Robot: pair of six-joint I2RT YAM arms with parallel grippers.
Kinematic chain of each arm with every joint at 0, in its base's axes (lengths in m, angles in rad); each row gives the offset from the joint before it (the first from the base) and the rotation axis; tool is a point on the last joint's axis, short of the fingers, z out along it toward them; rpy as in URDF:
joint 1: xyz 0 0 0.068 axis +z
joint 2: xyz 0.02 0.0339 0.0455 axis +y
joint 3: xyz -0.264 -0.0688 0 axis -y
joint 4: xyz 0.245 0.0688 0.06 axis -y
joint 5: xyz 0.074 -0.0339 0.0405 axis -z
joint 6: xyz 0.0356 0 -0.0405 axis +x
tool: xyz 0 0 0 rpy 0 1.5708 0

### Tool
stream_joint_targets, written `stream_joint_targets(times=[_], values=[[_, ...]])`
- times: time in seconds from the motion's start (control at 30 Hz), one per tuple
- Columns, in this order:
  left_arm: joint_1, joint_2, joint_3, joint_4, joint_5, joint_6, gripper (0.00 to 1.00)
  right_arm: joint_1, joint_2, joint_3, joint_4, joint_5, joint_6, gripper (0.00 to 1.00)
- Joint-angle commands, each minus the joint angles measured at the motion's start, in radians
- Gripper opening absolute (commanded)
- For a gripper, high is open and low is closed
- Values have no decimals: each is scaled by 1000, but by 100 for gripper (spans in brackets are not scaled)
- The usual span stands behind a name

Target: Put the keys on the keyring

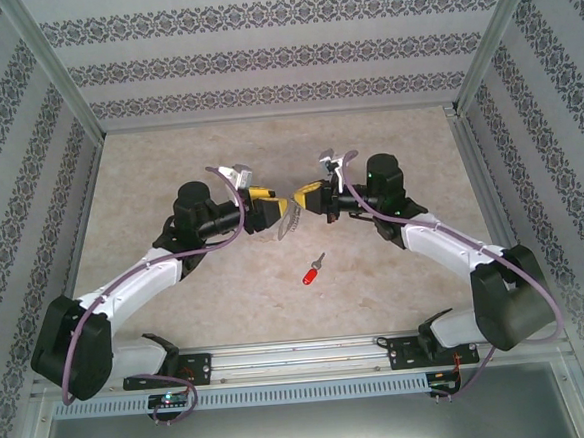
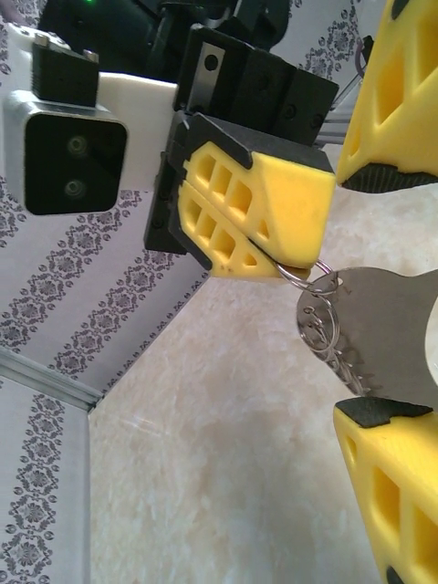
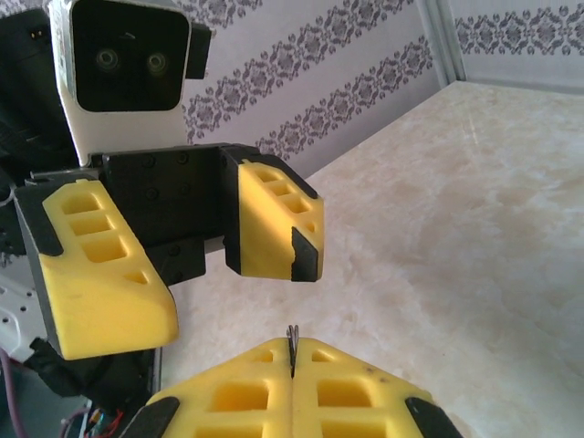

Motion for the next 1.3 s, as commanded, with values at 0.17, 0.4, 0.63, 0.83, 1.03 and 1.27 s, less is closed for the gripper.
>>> stream_joint_targets(times=[0.17,0.4,0.63,0.83,1.03,1.27], values=[[1,-16,12,108,1,-85,58,-4,-36,-84,391,101,166,0],[1,-9,17,160,8,-123,54,-5,39,-75,625,108,320,0],[2,-9,26,227,-16,-163,52,5,110,-41,729,91,407,0],[4,31,35,306,-1,-214,50,22,116,-31,726,91,413,0],[4,85,49,393,29,-271,47,36,124,-28,725,90,411,0],[3,95,50,428,26,-291,47,39,145,-28,732,87,413,0]])
